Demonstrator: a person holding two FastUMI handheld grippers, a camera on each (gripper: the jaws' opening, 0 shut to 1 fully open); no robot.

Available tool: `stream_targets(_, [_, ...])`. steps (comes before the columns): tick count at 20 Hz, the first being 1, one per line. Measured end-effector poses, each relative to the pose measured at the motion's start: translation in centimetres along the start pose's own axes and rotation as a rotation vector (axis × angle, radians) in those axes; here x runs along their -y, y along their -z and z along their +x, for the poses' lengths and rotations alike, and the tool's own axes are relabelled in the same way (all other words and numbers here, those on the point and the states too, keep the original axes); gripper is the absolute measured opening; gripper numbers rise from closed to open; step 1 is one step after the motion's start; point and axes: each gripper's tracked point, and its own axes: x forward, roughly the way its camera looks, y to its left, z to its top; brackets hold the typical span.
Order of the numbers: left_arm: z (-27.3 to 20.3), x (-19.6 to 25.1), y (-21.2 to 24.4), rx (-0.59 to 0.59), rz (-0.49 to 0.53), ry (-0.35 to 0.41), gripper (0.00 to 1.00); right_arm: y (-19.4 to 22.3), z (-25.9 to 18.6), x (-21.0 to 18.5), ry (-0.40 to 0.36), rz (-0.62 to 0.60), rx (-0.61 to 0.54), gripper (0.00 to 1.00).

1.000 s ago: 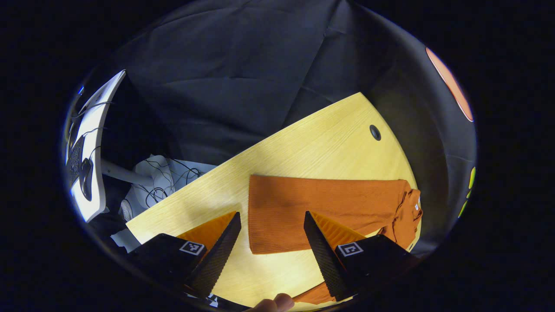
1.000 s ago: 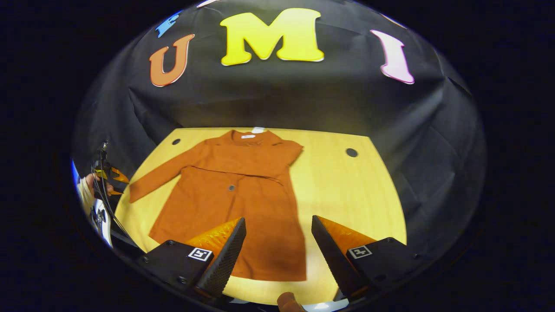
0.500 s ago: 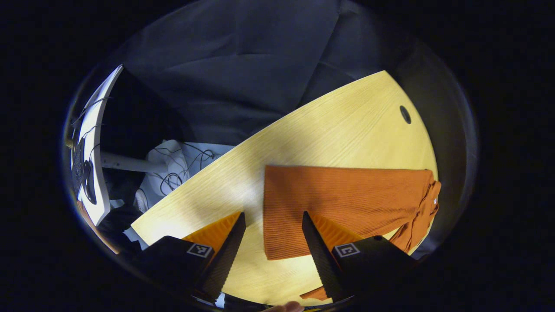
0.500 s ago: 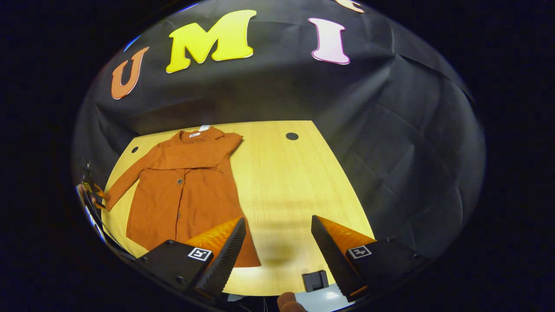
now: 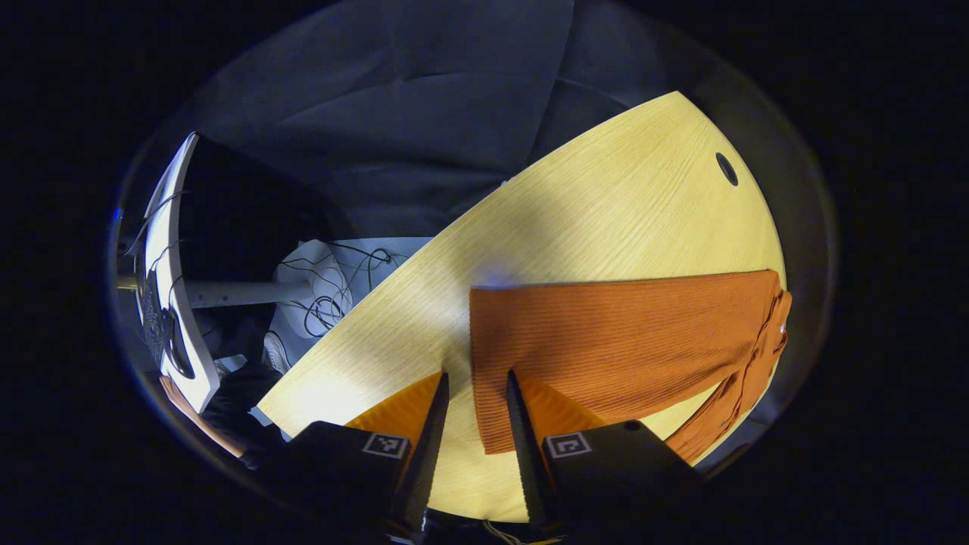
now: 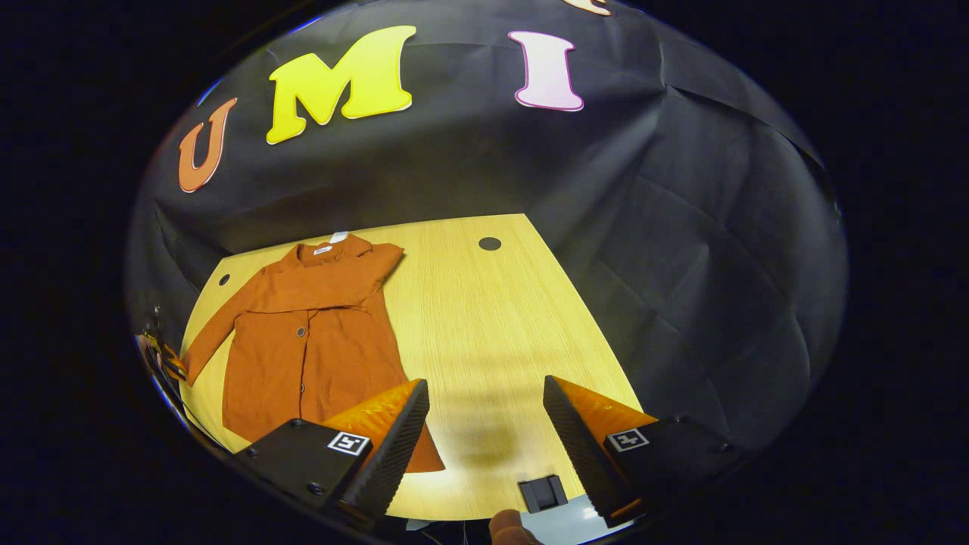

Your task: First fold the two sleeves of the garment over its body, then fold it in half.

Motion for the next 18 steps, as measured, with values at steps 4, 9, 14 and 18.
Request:
stream_targets(4, [-0.2,1.0,-0.2,0.013,-0.045,0.010,0.07,0.1,0.6,0.7,-0.001,-0.003,-0.005,0.98])
stream_targets(9, [-0.9,2.3,-0.2,0.044,-0.031,0.029,0.03,0.4,0.9,1.5,-0.014,-0.014,-0.005,0.97])
stream_targets(14, [-5.1,4.3,-1.1,0.097,0.010,0.061,0.03,0.0,1.8,2.3,-0.044,-0.012,0.001,0.97])
stream_targets(18, [-9.4,7.6,-1.2,0.150,0.055,0.094,0.03,-0.1,2.6,1.9,-0.103,0.006,-0.004,0.98])
